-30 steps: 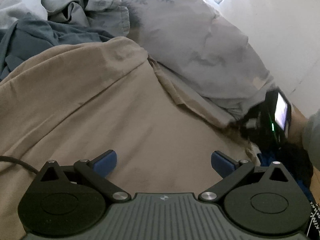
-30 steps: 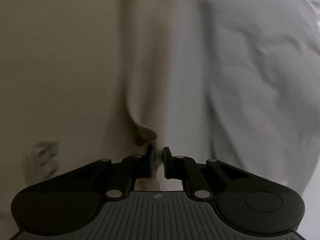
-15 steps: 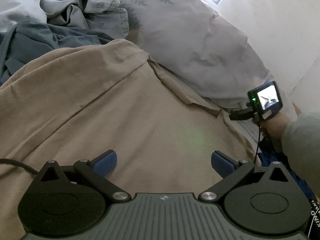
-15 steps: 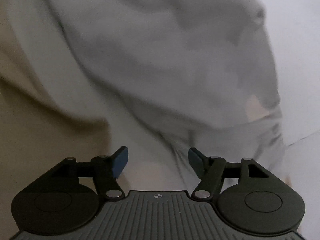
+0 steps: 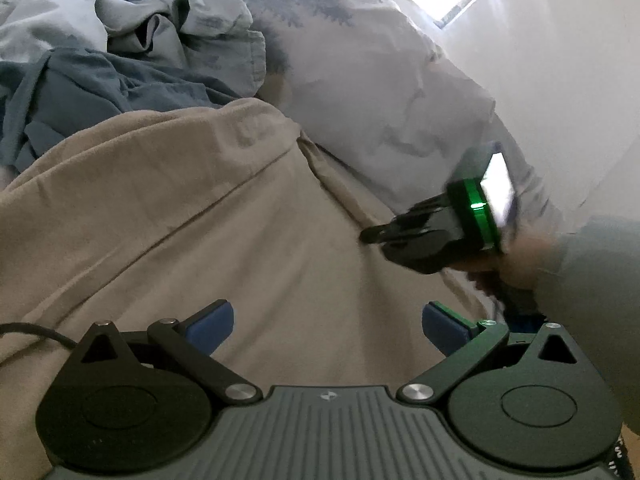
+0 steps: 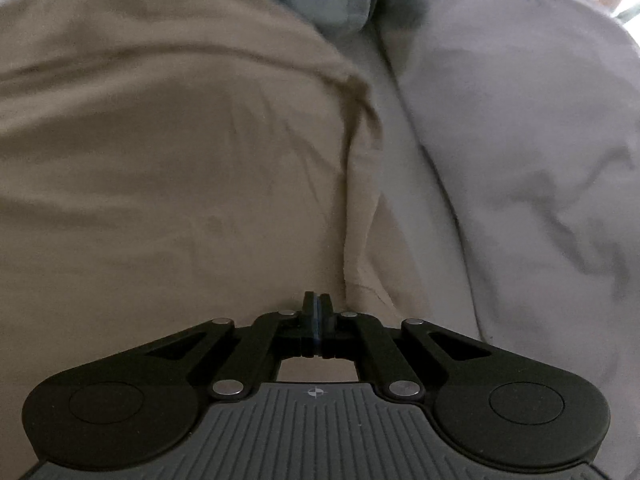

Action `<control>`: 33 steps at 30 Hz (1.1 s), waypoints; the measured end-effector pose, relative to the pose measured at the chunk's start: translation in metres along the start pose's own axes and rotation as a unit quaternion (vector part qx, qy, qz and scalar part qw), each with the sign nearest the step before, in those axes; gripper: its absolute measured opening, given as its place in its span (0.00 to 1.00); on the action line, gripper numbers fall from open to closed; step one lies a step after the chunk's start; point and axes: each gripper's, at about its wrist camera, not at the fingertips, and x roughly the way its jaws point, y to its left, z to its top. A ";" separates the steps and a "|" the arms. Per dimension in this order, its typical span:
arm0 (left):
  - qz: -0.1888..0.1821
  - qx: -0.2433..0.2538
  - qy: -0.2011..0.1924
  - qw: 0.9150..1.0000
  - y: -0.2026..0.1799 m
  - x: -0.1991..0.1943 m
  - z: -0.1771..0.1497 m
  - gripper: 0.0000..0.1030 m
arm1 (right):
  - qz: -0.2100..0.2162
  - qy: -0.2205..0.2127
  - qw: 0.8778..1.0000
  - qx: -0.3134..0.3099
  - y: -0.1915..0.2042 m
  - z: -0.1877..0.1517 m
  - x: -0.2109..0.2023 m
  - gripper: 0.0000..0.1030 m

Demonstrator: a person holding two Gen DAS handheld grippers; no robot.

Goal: Fold clothes

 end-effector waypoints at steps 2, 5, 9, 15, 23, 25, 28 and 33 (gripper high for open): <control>-0.002 -0.003 0.001 1.000 0.002 0.000 0.003 1.00 | -0.028 0.009 1.000 -0.006 -0.004 0.003 0.010 0.00; -0.003 -0.005 0.000 1.000 0.004 -0.001 0.007 1.00 | -0.210 0.019 0.977 -0.007 -0.020 0.012 0.025 0.00; -0.004 -0.003 -0.004 1.000 0.004 -0.004 0.012 1.00 | -0.330 -0.002 0.939 0.095 -0.052 0.021 0.004 0.08; -0.005 0.008 -0.015 1.000 -0.002 -0.013 0.021 1.00 | -0.329 -0.032 0.940 0.082 -0.032 0.009 -0.032 0.72; -0.024 0.053 -0.060 0.997 -0.019 -0.045 0.033 1.00 | -0.328 -0.119 0.923 0.164 0.025 -0.037 -0.187 0.99; -0.034 0.060 -0.074 0.995 -0.020 -0.057 0.037 1.00 | -0.325 -0.140 0.918 0.181 0.035 -0.056 -0.234 1.00; -0.045 0.047 -0.117 0.991 -0.016 -0.076 0.044 1.00 | -0.331 -0.157 0.912 0.186 0.064 -0.083 -0.309 1.00; -0.108 -0.007 -0.147 0.983 -0.014 -0.096 0.039 1.00 | -0.364 -0.190 0.893 0.183 0.123 -0.105 -0.433 1.00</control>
